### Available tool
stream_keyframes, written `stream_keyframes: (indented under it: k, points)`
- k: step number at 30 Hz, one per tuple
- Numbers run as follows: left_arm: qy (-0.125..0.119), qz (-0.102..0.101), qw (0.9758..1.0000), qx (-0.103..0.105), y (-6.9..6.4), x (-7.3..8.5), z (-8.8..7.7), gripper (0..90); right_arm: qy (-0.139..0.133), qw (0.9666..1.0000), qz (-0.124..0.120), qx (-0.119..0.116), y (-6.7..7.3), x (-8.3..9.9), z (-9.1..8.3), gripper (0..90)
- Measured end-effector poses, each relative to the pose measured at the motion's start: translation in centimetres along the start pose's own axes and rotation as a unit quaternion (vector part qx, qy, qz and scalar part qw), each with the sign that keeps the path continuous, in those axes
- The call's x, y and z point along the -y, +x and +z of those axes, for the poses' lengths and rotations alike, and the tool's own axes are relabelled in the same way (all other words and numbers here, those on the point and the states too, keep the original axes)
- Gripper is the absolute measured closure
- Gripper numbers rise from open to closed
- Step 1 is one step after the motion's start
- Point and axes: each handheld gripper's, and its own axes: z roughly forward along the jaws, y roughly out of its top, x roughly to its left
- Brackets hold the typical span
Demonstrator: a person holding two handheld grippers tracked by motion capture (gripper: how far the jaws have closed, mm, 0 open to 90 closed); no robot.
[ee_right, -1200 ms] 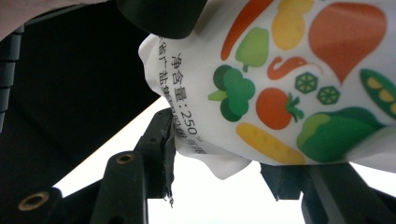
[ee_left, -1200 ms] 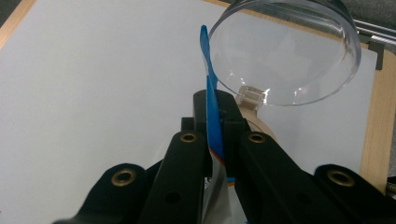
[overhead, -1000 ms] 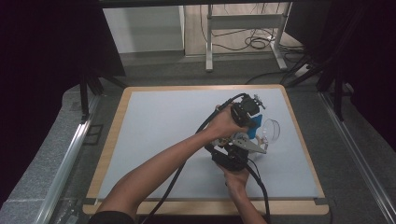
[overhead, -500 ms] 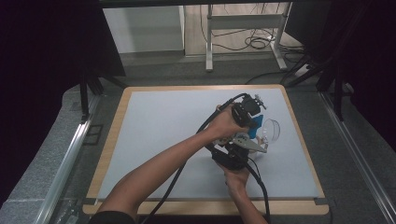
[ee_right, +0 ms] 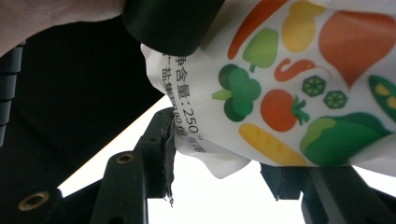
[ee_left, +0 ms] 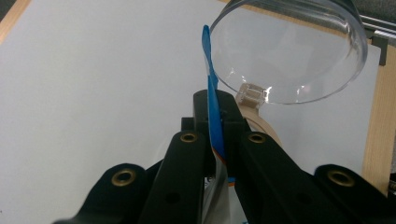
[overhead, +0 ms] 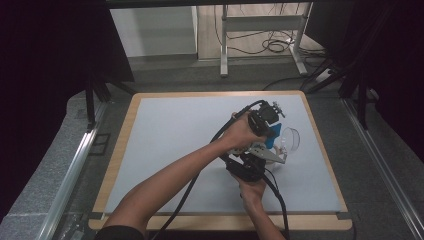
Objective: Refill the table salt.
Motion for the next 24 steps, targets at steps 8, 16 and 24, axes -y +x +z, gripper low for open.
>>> stream_keyframes:
  k: [8, 16, 24]
  points:
    - [-0.001, 0.001, 1.0000, 0.001, -0.04, -0.06, 0.05, 90.0, 0.001, 1.0000, -0.001, 0.000, -0.06, -0.03, -0.08, 50.9]
    - [0.000, 0.000, 1.0000, 0.001, -0.18, -0.16, 0.11, 90.0, 0.000, 1.0000, -0.004, 0.000, -0.15, -0.27, -0.12, 50.9]
    - [-0.003, -0.001, 1.0000, 0.000, -0.26, -0.29, -0.06, 90.0, 0.000, 1.0000, -0.010, 0.001, -0.02, -0.51, -0.20, 50.9]
